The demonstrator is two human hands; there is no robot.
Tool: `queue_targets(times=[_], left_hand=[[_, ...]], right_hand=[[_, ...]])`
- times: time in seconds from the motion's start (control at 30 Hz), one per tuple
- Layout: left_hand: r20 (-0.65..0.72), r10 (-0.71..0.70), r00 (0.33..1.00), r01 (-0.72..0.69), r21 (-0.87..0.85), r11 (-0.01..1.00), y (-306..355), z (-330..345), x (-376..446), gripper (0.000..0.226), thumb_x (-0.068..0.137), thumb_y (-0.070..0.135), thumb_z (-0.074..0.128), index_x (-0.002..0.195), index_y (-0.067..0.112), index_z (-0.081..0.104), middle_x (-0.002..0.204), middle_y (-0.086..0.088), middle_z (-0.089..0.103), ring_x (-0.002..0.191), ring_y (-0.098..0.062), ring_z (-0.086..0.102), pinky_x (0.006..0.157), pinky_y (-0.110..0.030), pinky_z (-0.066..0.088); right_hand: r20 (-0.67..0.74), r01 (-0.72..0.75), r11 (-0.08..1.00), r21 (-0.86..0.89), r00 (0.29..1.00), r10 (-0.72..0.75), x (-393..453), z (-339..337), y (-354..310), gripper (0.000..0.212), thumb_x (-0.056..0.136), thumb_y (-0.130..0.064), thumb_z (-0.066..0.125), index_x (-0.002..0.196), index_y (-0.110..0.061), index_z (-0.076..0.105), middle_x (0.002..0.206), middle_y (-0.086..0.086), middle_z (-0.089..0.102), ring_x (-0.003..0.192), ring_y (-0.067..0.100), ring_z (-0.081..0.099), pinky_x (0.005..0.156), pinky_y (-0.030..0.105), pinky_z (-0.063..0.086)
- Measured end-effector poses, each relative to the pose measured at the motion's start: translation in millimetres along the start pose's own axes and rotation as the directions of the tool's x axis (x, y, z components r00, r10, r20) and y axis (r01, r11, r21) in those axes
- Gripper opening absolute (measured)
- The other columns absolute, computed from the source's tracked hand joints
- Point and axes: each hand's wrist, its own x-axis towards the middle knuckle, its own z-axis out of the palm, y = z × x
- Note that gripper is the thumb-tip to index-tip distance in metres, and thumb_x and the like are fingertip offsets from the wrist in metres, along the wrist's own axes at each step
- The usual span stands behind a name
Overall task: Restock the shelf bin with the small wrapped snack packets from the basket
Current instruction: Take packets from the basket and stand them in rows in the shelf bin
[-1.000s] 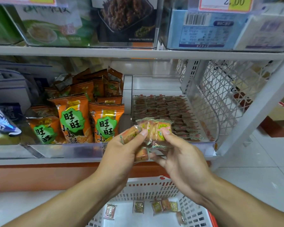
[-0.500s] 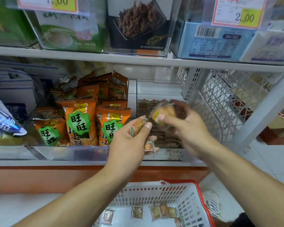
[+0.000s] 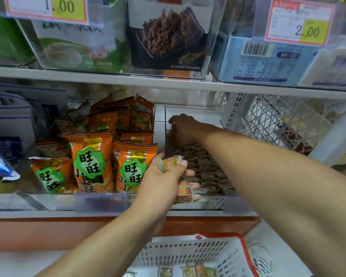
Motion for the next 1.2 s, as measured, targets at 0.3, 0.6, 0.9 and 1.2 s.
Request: queue_targets(times=[0.3,0.6,0.9,1.2], left_hand=[[0.026,-0.015,1.000,0.015,-0.009,1.000,-0.7,-2.0,-1.5,0.038,0.098,0.016,0.066,0.118,0.041,0.046,0.092,-0.016,0.078,0.077,-0.033,0.078,0.055,-0.037,0.061],[0.038,-0.039,0.999,0.039,-0.014,0.999,2.8,-4.1,-1.5,0.066,0.098,0.015,0.066,0.147,0.043,0.033,0.090,-0.015,0.078,0.076,-0.032,0.078,0.053,-0.036,0.060],[0.060,-0.070,0.996,0.071,-0.019,0.997,6.3,-6.5,-5.1,0.068,0.097,0.015,0.067,0.148,0.043,0.032,0.089,-0.015,0.078,0.075,-0.031,0.078,0.054,-0.037,0.061],[0.036,-0.097,0.995,0.100,-0.074,0.992,11.2,-6.2,-13.0,0.047,0.098,0.035,0.064,0.138,0.021,0.047,0.093,-0.019,0.077,0.079,-0.035,0.078,0.055,-0.038,0.061]], right_hand=[[-0.189,-0.104,0.825,0.555,0.951,0.247,-8.7,11.5,10.9,0.070,0.086,-0.018,0.076,0.146,-0.016,0.040,0.144,0.015,0.046,0.126,0.031,0.053,0.106,0.034,0.044],[-0.310,-0.112,0.772,0.626,0.872,0.378,-17.5,37.0,11.7,0.040,0.085,-0.018,0.076,0.122,-0.013,0.060,0.099,0.005,0.072,0.101,0.021,0.067,0.079,0.023,0.042],[-0.256,0.043,0.949,0.311,0.966,0.040,-11.6,35.4,4.0,0.051,0.092,-0.011,0.061,0.142,-0.014,0.053,0.134,0.018,0.059,0.121,0.034,0.057,0.094,0.029,0.043],[-0.317,-0.040,0.916,0.399,0.931,0.179,-26.8,31.4,0.7,0.054,0.091,-0.016,0.062,0.143,-0.016,0.047,0.139,0.020,0.042,0.122,0.039,0.053,0.105,0.039,0.041]])
